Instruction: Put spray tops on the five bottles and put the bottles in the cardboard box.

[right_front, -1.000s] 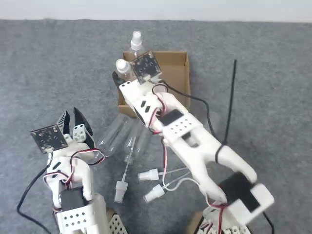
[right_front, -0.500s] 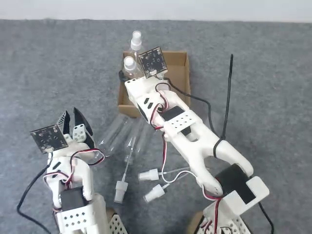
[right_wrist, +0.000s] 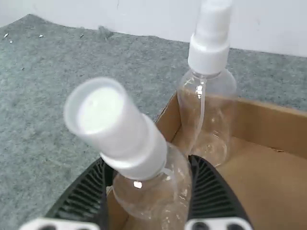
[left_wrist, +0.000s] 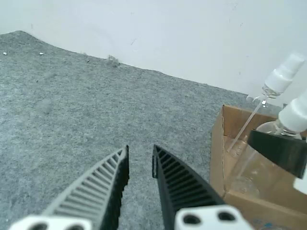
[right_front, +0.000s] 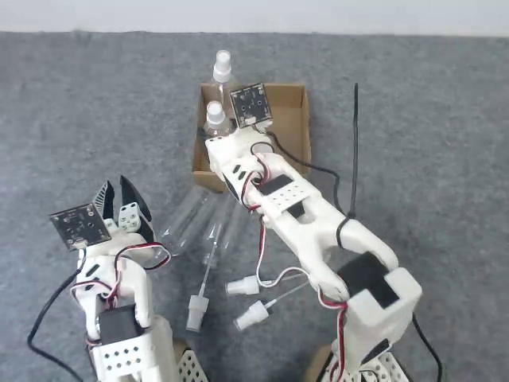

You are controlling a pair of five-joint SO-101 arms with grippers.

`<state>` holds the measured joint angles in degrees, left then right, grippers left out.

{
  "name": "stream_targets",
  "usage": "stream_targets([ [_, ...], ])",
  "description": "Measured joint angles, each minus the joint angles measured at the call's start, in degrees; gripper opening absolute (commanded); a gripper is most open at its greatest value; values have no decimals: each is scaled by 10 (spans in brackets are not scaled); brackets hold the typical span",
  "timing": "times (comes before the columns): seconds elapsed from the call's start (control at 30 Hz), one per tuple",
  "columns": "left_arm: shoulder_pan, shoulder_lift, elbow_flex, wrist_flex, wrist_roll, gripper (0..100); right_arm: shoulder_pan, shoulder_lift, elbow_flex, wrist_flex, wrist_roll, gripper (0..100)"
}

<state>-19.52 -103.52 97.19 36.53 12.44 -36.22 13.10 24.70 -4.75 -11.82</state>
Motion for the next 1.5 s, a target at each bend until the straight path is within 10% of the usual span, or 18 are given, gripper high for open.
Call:
stream_targets([
  [1.5, 0, 0, 0, 0, 0, 76, 11, 175, -175, -5, -3, 7],
])
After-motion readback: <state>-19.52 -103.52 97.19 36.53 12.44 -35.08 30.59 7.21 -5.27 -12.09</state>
